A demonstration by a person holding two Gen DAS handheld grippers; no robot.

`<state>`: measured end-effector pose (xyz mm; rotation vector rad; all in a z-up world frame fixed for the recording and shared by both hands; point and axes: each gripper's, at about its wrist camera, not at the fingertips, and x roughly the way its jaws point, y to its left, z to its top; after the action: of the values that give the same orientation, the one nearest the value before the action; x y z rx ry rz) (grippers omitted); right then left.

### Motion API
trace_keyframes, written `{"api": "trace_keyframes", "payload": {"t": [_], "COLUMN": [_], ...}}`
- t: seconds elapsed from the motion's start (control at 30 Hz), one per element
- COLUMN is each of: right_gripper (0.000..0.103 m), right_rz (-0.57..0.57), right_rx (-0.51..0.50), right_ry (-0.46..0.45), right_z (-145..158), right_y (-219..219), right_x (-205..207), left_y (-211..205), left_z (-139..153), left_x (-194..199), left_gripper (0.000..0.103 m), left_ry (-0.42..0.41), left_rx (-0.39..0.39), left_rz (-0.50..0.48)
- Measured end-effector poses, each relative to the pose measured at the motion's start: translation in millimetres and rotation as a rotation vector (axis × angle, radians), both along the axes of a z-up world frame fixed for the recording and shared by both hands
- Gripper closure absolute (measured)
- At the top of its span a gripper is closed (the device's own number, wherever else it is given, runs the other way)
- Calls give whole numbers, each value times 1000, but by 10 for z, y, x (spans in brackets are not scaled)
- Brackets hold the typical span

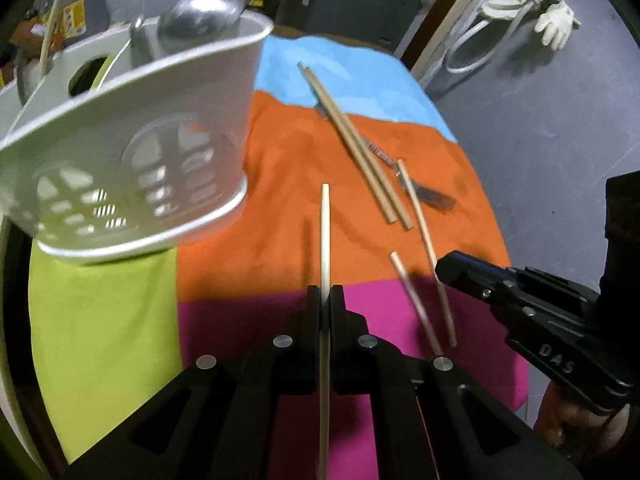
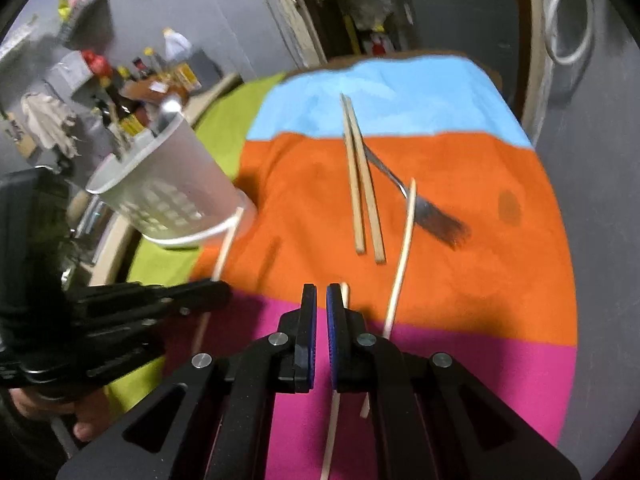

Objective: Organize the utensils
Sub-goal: 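Grasp a wooden chopstick with the left tool while the right tool grasps another chopstick, then lift both chopsticks and carry them over the white caddy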

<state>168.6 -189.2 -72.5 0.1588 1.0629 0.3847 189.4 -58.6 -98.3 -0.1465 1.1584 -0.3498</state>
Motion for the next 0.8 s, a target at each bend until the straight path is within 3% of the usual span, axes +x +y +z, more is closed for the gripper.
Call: {"api": "trace_keyframes", "payload": {"t": [0.13,0.3,0.37,0.43,0.53,0.67,0.8], "right_gripper": [94,85,88,98,100,100,100], "right_rz": [11,12,13,15,-18,-41,-42], "right_rx": [-43,-98,-125,-191,-152,-28,62], "right_ry": [107,155,145,116,120,22,-170], "right_z": [-241,-417,-429,-435,-432,-173,280], "right_y": [21,84,141,214,186,114,147], "right_x": [13,27,38,50,75,-5,-169], "left_y": [52,93,112,123,181,263,387], "left_z": [-101,-106,-78,-50,69,305,599], "left_x": [-23,-54,-68,-71,-126,-224,-315], "left_gripper": [101,101,101,101,101,101,101], "left_ry": [47,56,50,42,-8,-125,-270], "left_rx": [-9,-14,-17,-23,-45,-67,-89], "left_rz": [28,33,33,33,30,33,63]}}
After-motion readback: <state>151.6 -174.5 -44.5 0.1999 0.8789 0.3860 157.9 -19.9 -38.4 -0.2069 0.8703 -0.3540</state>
